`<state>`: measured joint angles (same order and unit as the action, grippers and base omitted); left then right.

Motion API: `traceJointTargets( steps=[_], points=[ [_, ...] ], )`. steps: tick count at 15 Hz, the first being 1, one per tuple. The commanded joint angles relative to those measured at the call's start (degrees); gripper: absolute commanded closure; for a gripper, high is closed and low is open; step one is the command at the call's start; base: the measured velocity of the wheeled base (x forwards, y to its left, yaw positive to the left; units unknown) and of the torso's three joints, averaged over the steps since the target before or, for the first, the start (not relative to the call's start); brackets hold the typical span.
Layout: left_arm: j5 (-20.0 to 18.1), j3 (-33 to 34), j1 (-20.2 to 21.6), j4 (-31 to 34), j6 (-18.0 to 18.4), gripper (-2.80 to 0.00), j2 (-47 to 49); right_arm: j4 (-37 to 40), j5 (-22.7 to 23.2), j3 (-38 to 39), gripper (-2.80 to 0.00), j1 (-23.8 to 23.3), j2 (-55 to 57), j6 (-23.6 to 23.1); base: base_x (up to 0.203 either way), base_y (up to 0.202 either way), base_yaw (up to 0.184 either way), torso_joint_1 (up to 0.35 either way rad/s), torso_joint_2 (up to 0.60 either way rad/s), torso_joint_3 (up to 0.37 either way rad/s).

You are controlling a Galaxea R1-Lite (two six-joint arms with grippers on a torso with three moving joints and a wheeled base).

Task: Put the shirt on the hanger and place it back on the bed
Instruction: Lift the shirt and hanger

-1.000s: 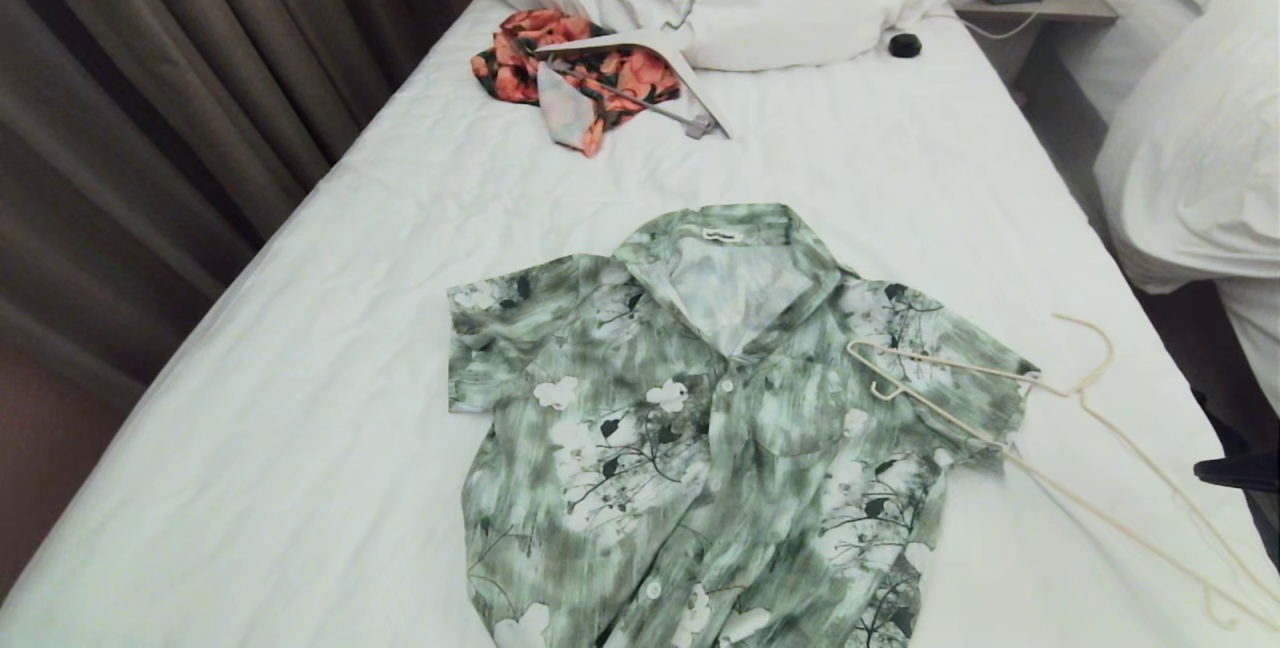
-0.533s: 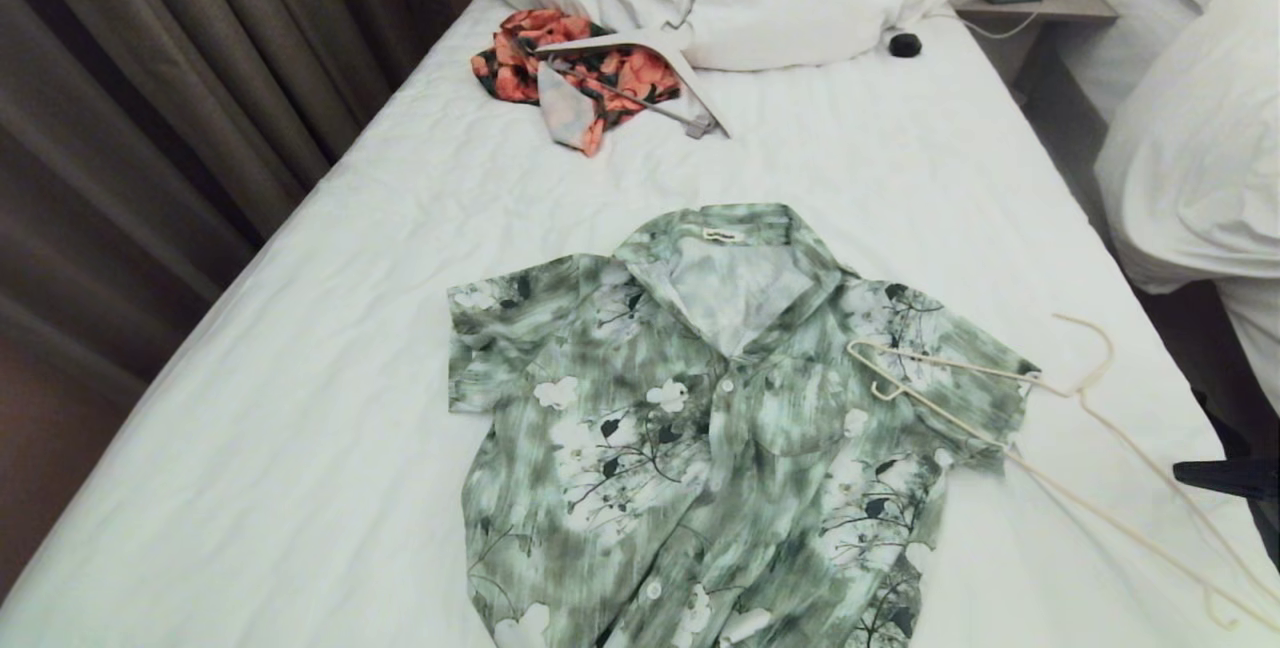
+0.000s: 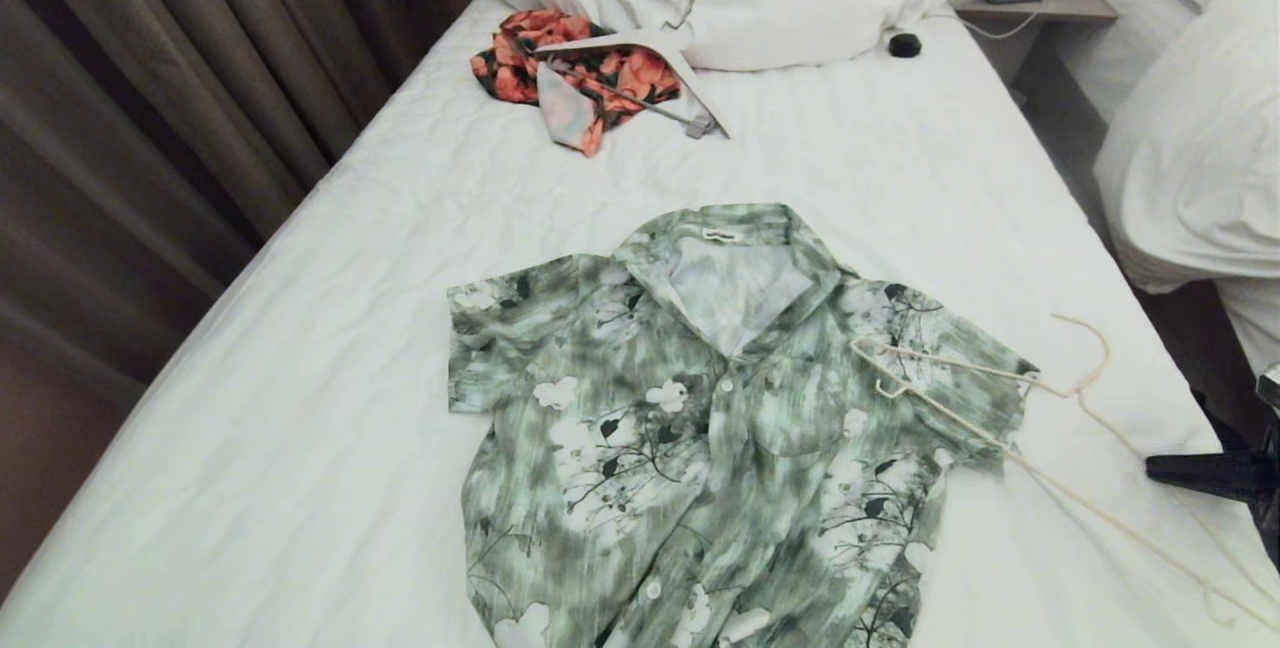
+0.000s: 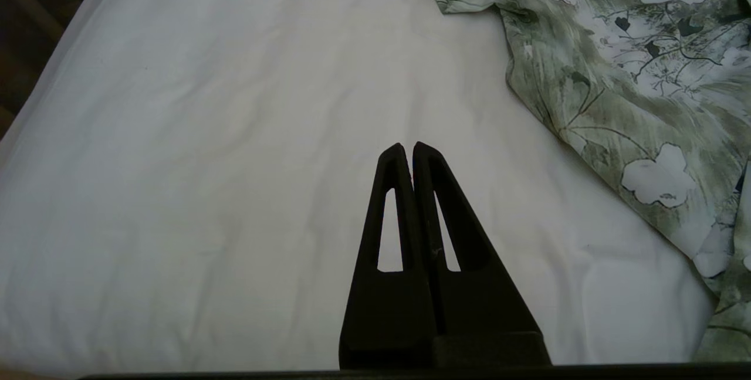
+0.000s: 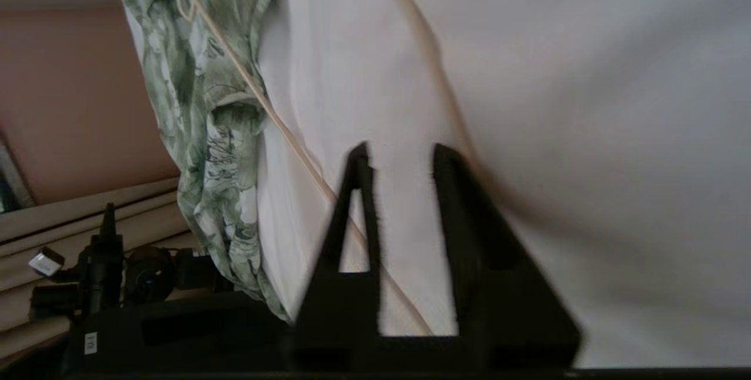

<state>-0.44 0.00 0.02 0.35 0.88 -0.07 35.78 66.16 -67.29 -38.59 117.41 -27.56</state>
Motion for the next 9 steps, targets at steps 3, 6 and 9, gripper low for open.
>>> traceJointTargets(
  steps=[3, 6, 9],
  points=[
    [0.0, 0.0, 0.1, 0.0, 0.0, 0.0, 0.1, 0.1, 3.6, -2.7, -2.8, 0.9, 2.8, 0.3, 0.0, 0.0, 0.0, 0.0, 0.0, 0.0],
    [0.0, 0.1, 0.0, 0.0, 0.0, 0.0, 0.1, 0.5, 4.3, -4.7, -2.8, 2.1, 2.1, 1.6, 0.0, 0.0, 0.0, 0.0, 0.0, 0.0],
    [0.0, 0.1, 0.1, 0.0, 0.0, 0.0, 0.1, 8.4, 8.5, -7.0, -2.8, 1.4, -2.8, 1.7, 0.0, 0.0, 0.0, 0.0, 0.0, 0.0]
  ],
)
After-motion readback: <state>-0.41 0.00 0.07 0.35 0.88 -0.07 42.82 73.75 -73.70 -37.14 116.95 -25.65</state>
